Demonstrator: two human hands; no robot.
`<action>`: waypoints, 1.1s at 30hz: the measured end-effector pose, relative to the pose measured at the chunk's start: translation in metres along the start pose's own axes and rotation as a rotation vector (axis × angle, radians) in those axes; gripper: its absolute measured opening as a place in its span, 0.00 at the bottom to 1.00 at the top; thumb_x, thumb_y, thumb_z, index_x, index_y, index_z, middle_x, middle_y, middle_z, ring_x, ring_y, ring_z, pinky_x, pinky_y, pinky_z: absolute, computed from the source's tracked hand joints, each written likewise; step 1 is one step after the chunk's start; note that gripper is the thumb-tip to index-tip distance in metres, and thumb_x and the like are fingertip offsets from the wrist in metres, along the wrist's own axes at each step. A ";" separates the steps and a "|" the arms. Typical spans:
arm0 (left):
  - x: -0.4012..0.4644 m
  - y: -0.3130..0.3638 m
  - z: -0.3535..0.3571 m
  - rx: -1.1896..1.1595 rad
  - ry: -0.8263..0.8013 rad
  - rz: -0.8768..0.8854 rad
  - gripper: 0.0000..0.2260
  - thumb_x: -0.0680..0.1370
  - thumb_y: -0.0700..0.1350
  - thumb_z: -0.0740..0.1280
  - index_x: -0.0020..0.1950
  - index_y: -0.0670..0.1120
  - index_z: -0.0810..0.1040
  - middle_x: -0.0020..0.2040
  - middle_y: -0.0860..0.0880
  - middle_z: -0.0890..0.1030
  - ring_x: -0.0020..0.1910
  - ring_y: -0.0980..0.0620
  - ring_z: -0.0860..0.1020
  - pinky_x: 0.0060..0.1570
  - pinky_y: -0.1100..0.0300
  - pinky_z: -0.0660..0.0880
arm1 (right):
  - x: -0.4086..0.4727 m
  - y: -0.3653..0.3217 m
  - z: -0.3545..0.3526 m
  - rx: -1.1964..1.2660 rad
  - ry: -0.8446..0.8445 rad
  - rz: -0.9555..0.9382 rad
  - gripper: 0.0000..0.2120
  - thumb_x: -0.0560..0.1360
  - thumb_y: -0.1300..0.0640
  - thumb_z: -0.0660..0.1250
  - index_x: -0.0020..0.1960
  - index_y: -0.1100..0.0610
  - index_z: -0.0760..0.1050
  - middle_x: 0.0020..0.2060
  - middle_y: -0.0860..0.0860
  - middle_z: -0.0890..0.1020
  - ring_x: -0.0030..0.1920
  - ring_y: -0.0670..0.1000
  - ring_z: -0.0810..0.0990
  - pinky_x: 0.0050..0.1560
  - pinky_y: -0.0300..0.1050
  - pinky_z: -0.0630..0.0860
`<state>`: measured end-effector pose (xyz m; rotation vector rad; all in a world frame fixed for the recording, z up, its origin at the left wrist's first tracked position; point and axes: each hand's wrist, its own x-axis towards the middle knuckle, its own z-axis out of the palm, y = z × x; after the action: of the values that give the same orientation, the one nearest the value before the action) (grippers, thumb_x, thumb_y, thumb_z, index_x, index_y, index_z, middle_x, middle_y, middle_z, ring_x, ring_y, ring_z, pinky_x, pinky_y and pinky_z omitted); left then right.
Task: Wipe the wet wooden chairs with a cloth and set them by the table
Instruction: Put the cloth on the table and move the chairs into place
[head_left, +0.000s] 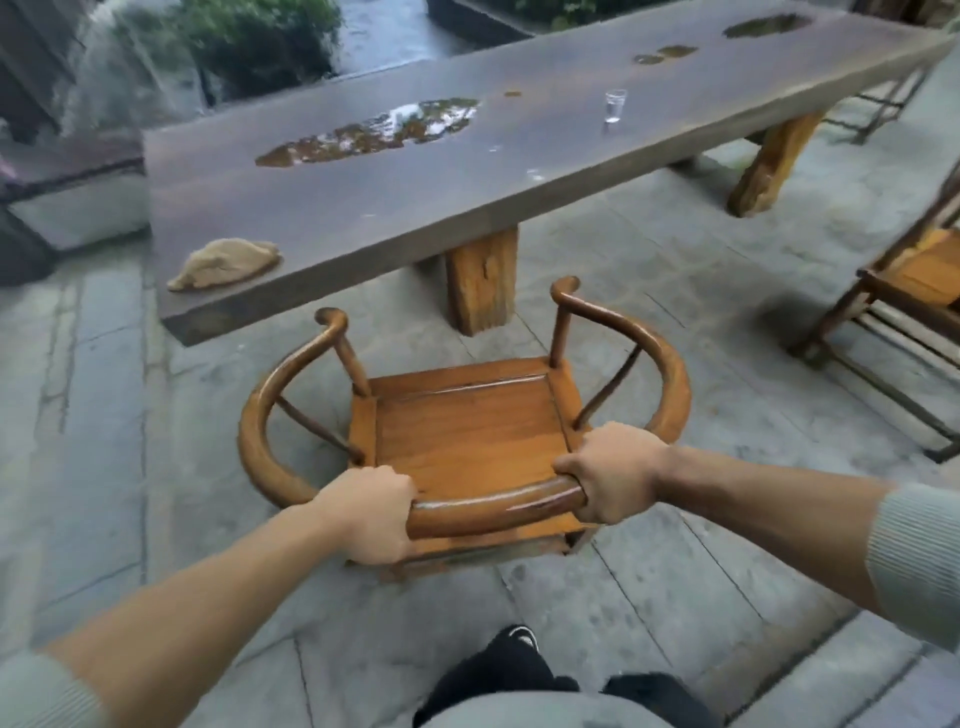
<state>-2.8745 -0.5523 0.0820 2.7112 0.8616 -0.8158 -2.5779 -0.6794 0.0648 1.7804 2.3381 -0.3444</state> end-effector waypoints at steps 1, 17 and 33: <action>0.002 0.004 -0.004 0.003 0.020 -0.005 0.10 0.64 0.57 0.63 0.35 0.52 0.72 0.35 0.53 0.75 0.32 0.53 0.74 0.32 0.57 0.74 | -0.002 0.007 -0.003 0.006 -0.006 0.000 0.13 0.62 0.41 0.59 0.39 0.50 0.69 0.27 0.46 0.73 0.30 0.54 0.72 0.31 0.41 0.66; 0.089 0.128 -0.050 -0.077 0.158 -0.232 0.10 0.66 0.57 0.63 0.41 0.53 0.71 0.36 0.51 0.76 0.33 0.47 0.73 0.35 0.55 0.71 | 0.006 0.204 -0.008 -0.146 -0.006 -0.292 0.15 0.69 0.35 0.59 0.44 0.46 0.66 0.32 0.47 0.77 0.34 0.55 0.78 0.34 0.43 0.70; 0.174 0.145 -0.089 -0.115 0.264 -0.185 0.09 0.67 0.54 0.62 0.40 0.52 0.63 0.30 0.54 0.62 0.27 0.50 0.64 0.34 0.55 0.67 | 0.053 0.317 -0.029 -0.129 0.106 -0.386 0.21 0.69 0.33 0.56 0.44 0.49 0.75 0.33 0.46 0.81 0.32 0.52 0.81 0.33 0.41 0.74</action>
<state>-2.6319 -0.5582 0.0610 2.7039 1.1895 -0.4258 -2.2859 -0.5416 0.0544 1.3156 2.7075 -0.1480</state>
